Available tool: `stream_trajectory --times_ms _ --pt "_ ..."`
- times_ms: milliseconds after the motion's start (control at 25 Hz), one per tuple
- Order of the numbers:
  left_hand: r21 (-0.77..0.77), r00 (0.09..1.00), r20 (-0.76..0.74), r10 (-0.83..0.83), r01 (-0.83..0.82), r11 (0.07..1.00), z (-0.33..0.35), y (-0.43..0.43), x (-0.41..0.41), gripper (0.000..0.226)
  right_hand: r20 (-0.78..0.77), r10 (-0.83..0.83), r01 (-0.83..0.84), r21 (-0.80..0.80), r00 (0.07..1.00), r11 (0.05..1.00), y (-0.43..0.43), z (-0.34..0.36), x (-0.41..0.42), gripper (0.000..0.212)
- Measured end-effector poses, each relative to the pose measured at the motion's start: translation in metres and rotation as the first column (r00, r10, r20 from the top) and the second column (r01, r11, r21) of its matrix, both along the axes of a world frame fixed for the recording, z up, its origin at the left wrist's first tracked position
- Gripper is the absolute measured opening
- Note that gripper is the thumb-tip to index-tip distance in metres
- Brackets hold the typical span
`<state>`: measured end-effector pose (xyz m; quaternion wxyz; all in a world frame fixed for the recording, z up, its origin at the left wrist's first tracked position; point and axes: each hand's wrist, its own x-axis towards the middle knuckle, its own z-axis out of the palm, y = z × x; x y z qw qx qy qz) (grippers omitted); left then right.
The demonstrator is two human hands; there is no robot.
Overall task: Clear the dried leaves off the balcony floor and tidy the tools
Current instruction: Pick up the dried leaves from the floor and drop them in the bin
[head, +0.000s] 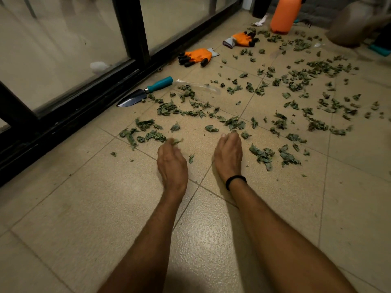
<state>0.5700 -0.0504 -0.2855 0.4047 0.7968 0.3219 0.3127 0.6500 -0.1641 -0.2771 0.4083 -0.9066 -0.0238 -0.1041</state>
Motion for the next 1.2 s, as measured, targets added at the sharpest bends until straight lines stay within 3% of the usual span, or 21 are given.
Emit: stream_trajectory --times_ms 120,240,360,480,560,680,760,880,1000,1080,1200 --pt "-0.014 0.997 -0.020 -0.081 0.080 0.997 0.000 0.007 -0.002 0.043 0.018 0.081 -0.082 0.079 0.997 0.993 -0.008 -0.003 -0.010 0.015" --pt "0.043 0.994 -0.083 -0.072 0.076 0.996 0.002 0.016 -0.003 0.026 0.001 0.257 -0.256 -0.083 0.966 0.963 -0.006 -0.006 -0.013 0.024" --pt "0.156 0.982 -0.187 -0.015 0.045 0.987 0.010 0.038 -0.008 0.035 -0.011 0.366 -0.359 -0.221 0.930 0.907 -0.001 -0.005 -0.019 0.015" --pt "0.298 0.953 -0.296 0.071 0.021 0.954 0.013 0.050 -0.006 0.046 -0.022 0.421 -0.404 -0.330 0.907 0.853 0.003 -0.004 -0.022 0.042" --pt "0.350 0.925 -0.362 0.111 0.025 0.937 0.012 0.048 -0.003 0.053 -0.013 0.511 -0.485 -0.338 0.859 0.806 0.005 -0.007 -0.025 0.046" --pt "0.312 0.946 -0.319 0.054 0.052 0.949 0.010 0.045 -0.006 0.026 0.037 0.587 -0.555 -0.283 0.808 0.782 0.014 -0.013 -0.030 0.024" --pt "0.336 0.956 -0.277 -0.092 0.186 0.923 0.010 0.039 -0.011 0.023 0.070 0.520 -0.495 -0.220 0.851 0.841 0.020 -0.012 -0.028 0.017" --pt "0.354 0.929 -0.304 -0.211 0.316 0.880 0.008 0.038 -0.015 0.016 0.000 0.295 -0.294 0.070 0.956 0.953 0.017 -0.005 -0.020 0.011" --pt "0.357 0.914 -0.339 -0.223 0.345 0.868 0.006 0.042 -0.014 0.020 -0.097 0.024 0.005 0.293 0.995 0.956 0.014 0.004 -0.004 0.007" --pt "0.392 0.909 -0.364 -0.204 0.349 0.851 0.007 0.041 -0.013 0.036 -0.076 -0.110 0.127 0.278 0.991 0.952 0.014 0.007 0.011 0.012" --pt "0.405 0.919 -0.358 -0.163 0.311 0.860 0.007 0.039 -0.012 0.043 -0.035 -0.102 0.107 0.175 0.994 0.979 0.015 0.003 0.031 0.015"
